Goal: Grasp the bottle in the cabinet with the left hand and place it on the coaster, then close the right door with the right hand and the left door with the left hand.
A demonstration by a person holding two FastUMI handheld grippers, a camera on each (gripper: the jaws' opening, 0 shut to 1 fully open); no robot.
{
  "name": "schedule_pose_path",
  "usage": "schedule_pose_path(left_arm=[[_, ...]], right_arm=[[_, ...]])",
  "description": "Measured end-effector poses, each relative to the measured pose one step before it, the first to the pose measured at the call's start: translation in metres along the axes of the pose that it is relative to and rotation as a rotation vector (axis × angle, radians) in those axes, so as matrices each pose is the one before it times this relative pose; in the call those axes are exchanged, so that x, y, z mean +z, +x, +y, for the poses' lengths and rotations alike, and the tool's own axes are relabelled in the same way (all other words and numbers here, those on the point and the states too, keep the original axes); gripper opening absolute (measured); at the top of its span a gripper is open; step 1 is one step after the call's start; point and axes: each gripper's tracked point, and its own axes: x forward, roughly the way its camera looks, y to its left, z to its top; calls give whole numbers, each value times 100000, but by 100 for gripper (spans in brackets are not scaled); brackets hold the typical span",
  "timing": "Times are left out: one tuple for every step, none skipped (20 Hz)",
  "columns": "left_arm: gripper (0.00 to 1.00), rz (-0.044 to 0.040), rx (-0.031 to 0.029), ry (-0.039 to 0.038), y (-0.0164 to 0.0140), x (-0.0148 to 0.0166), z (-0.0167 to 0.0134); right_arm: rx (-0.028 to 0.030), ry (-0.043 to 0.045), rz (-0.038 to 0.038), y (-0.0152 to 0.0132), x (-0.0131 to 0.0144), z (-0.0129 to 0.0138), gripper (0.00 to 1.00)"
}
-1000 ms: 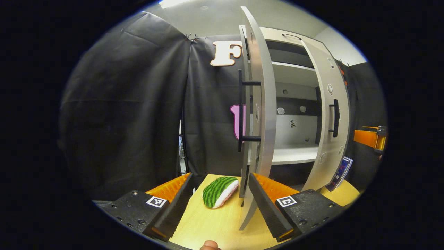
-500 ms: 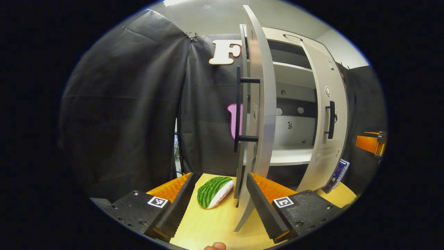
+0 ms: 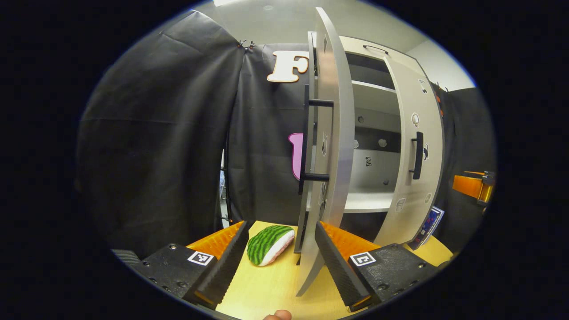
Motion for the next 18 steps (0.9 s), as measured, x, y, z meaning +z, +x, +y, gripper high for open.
schedule_pose_path(left_arm=[[95, 252, -752, -261, -29, 37, -95], [100, 11, -1338, -30, -93, 7, -123], [95, 175, -1641, -92, -64, 61, -180], [91, 393, -1638, -239, -213, 24, -80], [91, 178, -1845, -260, -217, 111, -169], [96, 255, -1660, 17, -123, 129, -157], [91, 370, -1224, 144, -166, 104, -72], [95, 305, -1270, 355, -135, -145, -147], [95, 174, -1135, 292, -99, -19, -83], [95, 310, -1073, 206, 86, -23, -121], [91, 412, -1276, 267, 3, 16, -90], [91, 344, -1210, 89, 50, -44, -124], [91, 302, -1112, -54, 77, -2, -89], [91, 419, -1043, -152, 141, 20, -139], [95, 442, -926, -82, 148, 46, -69], [95, 326, -982, 129, 116, -90, -28], [95, 178, -847, 258, 81, 44, -58], [95, 204, -761, 296, 0, -21, -102]], right_arm=[[-106, 283, -181, 18, 34, -58, 96], [-198, 274, -205, -34, 0, -90, 94], [-199, 285, -221, -16, 62, -76, 96], [-159, 237, -374, -37, -1, -102, 96], [-636, 76, -458, -5, 21, -248, 96], [-1160, 231, -346, -82, 80, -375, 96], [-1020, 459, -407, -185, -11, -287, 96], [-853, 529, -317, -179, 22, -343, 96], [-1202, 404, -431, -282, 65, -436, 96], [-1155, 336, -392, -189, 98, -511, 96], [-1165, 226, -443, -215, 12, -528, 96], [-1317, 143, -506, -229, 61, -578, 96], [-1513, 266, -537, -114, 136, -653, 96], [-1537, 576, -749, -158, 202, -692, 96], [-1651, 755, -610, -171, 140, -682, 96], [-1513, 849, -444, -187, -3, -647, 96], [-1303, 778, -236, -126, 92, -589, 96], [-1220, 645, 23, -295, -195, -565, 96]])
